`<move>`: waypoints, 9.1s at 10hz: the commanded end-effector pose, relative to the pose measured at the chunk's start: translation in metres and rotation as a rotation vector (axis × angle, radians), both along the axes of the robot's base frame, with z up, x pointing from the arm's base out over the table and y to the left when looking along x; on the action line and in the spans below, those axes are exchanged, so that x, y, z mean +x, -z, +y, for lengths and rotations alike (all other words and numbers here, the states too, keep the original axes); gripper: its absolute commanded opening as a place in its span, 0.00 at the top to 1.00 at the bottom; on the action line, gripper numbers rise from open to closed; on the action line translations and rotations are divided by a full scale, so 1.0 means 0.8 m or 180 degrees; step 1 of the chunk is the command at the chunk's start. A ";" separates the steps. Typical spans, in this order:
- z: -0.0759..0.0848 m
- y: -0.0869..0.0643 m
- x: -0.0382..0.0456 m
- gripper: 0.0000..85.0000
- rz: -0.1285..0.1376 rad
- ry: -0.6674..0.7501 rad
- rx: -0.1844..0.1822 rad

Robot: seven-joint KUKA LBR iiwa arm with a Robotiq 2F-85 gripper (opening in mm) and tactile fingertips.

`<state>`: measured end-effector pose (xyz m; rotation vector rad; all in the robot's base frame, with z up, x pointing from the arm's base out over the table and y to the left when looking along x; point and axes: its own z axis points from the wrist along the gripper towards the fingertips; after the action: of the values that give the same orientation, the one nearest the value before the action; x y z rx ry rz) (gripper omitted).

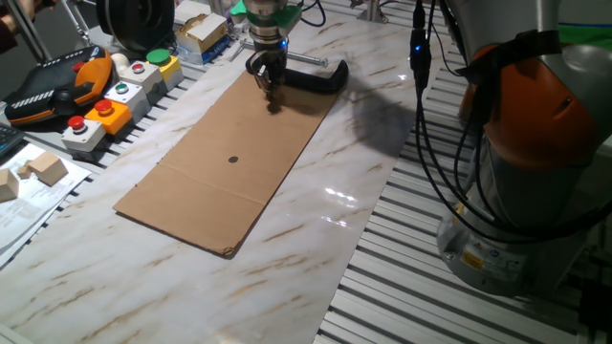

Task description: Hold a small block with the gripper and sweep it from left to right on the table

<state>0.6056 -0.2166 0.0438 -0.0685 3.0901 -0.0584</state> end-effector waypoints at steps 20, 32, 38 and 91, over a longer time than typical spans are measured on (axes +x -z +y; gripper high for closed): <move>0.007 0.000 0.001 0.99 0.0019 0.0010 -0.0024; 0.025 -0.003 0.003 0.99 -0.0006 0.0005 -0.0053; 0.034 -0.001 0.003 0.99 -0.0006 0.0019 -0.0053; 0.078 0.002 0.013 0.99 -0.0073 0.0109 -0.0012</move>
<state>0.6158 -0.1542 0.0423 -0.0150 3.0682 -0.0656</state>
